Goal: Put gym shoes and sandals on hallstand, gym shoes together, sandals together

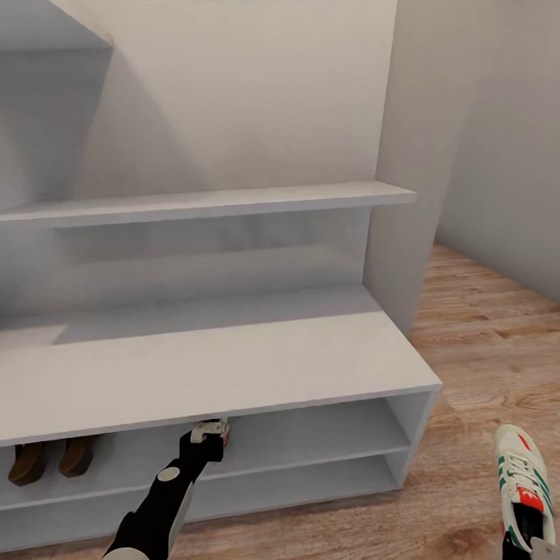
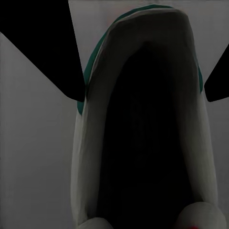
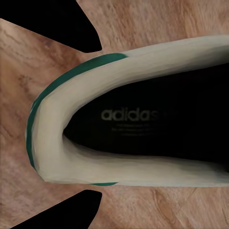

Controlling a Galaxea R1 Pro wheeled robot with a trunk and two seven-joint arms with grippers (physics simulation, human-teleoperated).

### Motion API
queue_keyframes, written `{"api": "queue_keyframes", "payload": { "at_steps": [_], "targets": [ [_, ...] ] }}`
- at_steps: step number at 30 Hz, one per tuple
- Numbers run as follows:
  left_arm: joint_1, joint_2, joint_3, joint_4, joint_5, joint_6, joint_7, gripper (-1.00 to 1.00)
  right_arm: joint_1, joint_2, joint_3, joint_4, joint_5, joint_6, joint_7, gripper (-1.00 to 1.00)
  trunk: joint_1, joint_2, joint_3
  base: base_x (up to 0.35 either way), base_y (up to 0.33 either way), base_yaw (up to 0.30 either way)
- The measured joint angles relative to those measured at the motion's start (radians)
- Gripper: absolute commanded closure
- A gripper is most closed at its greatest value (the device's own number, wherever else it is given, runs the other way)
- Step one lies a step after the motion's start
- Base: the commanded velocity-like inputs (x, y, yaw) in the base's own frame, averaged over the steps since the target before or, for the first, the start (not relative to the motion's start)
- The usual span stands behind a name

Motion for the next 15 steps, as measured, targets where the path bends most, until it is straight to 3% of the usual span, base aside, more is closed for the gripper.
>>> {"api": "queue_keyframes", "payload": {
  "at_steps": [8,15],
  "targets": [
    [-0.001,0.0,-0.001,0.0,0.0,0.0,0.001,1.0,0.0,0.0,0.0,0.0,0.0,0.0,0.0,1.0,0.0,0.0,0.0,0.019,0.0,0.0],
    [-0.001,0.0,0.0,0.0,0.0,-0.001,0.0,1.0,0.0,0.0,0.0,0.0,0.0,0.0,0.0,1.0,0.0,0.0,0.0,0.118,0.0,0.0]
  ]
}}
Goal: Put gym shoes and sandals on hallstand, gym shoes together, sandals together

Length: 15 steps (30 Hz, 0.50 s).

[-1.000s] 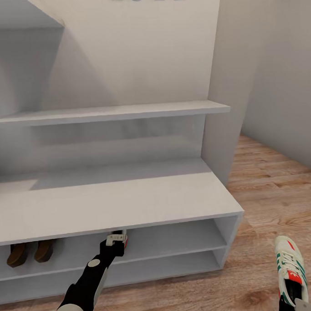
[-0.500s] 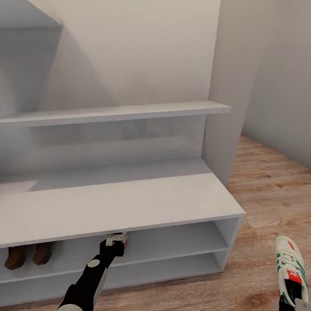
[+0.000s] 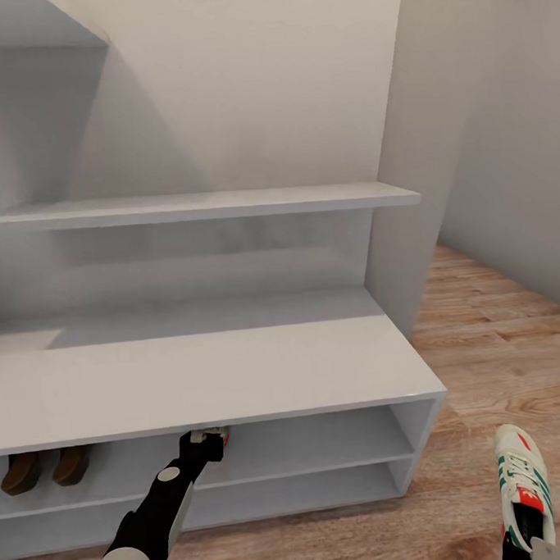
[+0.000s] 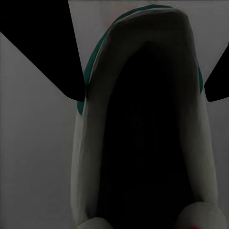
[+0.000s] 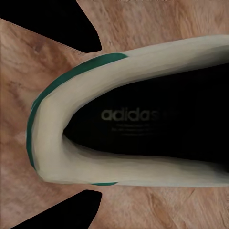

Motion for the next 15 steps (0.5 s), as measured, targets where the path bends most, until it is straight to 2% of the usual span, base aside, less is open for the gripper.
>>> {"api": "queue_keyframes", "payload": {
  "at_steps": [15],
  "targets": [
    [0.0,0.0,0.0,0.0,0.001,0.0,0.0,1.0,0.0,0.0,0.0,0.0,0.0,0.0,0.0,1.0,0.0,0.0,0.0,0.011,0.0,0.0]
  ]
}}
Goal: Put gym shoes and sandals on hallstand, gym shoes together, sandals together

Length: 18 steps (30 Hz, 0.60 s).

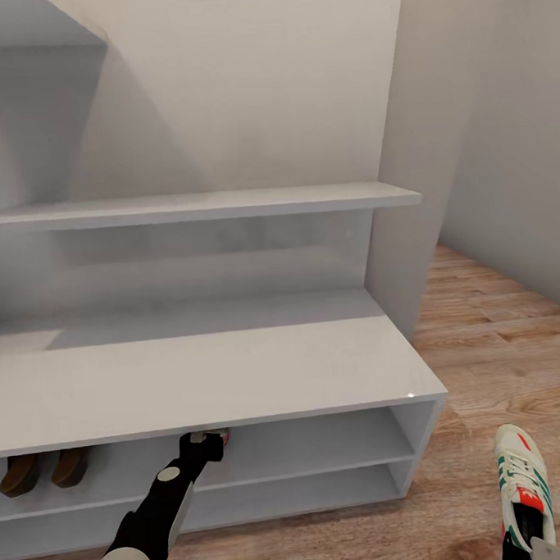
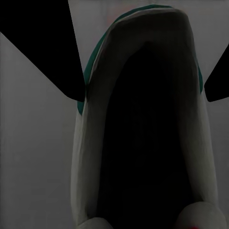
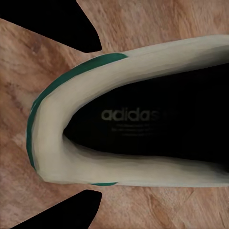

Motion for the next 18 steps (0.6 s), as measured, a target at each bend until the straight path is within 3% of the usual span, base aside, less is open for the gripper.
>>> {"api": "queue_keyframes", "payload": {
  "at_steps": [12,13,18],
  "targets": [
    [0.0,-0.001,-0.002,0.0,-0.004,0.006,0.0,1.0,0.0,0.0,0.0,0.0,0.0,0.0,0.0,1.0,0.0,0.0,0.0,0.0,0.0,0.0],
    [0.0,-0.001,-0.002,0.0,-0.004,0.006,0.0,-1.0,0.0,0.0,0.0,0.0,0.0,0.0,0.0,1.0,0.0,0.0,0.0,0.0,0.0,0.0],
    [0.0,0.001,-0.003,0.0,-0.002,0.003,0.0,-1.0,0.0,0.0,0.0,0.0,0.0,0.0,0.0,1.0,0.0,0.0,0.0,0.0,0.0,0.0]
  ]
}}
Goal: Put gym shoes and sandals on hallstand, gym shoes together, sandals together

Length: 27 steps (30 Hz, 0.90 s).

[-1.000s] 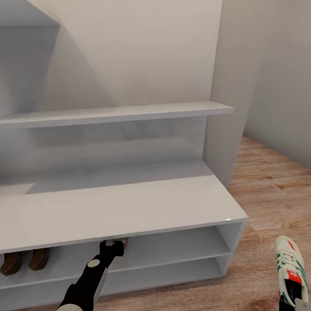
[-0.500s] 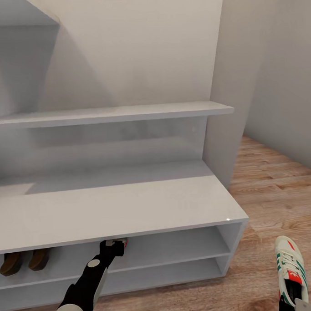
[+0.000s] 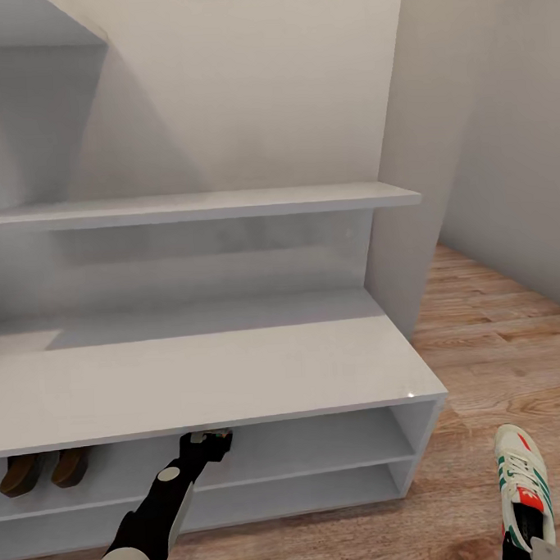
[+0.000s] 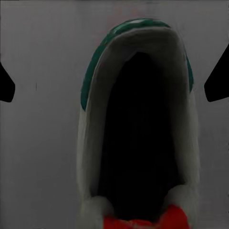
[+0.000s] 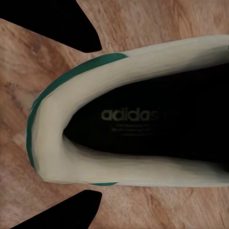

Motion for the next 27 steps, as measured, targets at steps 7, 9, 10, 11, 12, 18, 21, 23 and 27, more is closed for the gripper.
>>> {"api": "queue_keyframes", "payload": {
  "at_steps": [7,9,10,11,12,18,21,23,27],
  "targets": [
    [0.001,0.0,0.001,0.0,0.002,-0.006,0.0,-1.0,0.0,0.0,0.0,0.0,0.0,0.0,0.0,1.0,0.0,0.0,0.0,0.0,0.0,0.0],
    [0.001,0.001,0.001,0.0,0.002,-0.006,0.0,-1.0,0.0,0.0,0.0,0.0,0.0,0.0,0.0,1.0,0.0,0.0,0.0,0.0,0.0,0.0],
    [0.002,0.001,0.001,0.0,0.002,-0.006,0.0,-1.0,0.0,0.0,0.0,0.0,0.0,0.0,0.0,1.0,0.0,0.0,0.0,0.0,0.0,0.0],
    [0.002,0.001,0.002,0.0,0.002,-0.006,0.0,-1.0,0.0,0.0,0.0,0.0,0.0,0.0,0.0,1.0,0.0,0.0,0.0,0.0,0.0,0.0],
    [0.002,0.001,0.002,0.0,0.002,-0.006,0.0,-1.0,0.0,0.0,0.0,0.0,0.0,0.0,0.0,1.0,0.0,0.0,0.0,-0.015,0.0,0.0],
    [0.002,0.001,0.002,0.0,0.0,-0.006,0.0,-1.0,0.0,0.0,0.0,0.0,0.0,0.0,0.0,1.0,0.001,0.0,0.0,-0.217,0.0,0.0],
    [0.002,0.001,0.002,0.001,0.0,-0.006,0.0,-1.0,0.0,0.0,0.0,0.0,0.0,0.0,0.0,1.0,0.001,0.0,0.0,-0.325,0.0,0.0],
    [0.002,0.001,0.002,0.001,0.0,-0.006,0.0,-1.0,0.0,0.0,0.0,0.0,0.0,0.0,0.0,1.0,0.001,0.0,0.0,-0.331,0.0,0.0],
    [0.002,0.001,0.003,0.001,0.0,-0.006,0.0,-1.0,0.0,0.0,0.0,0.0,0.0,0.0,0.0,1.0,0.001,0.0,0.0,-0.334,0.0,0.0]
  ]
}}
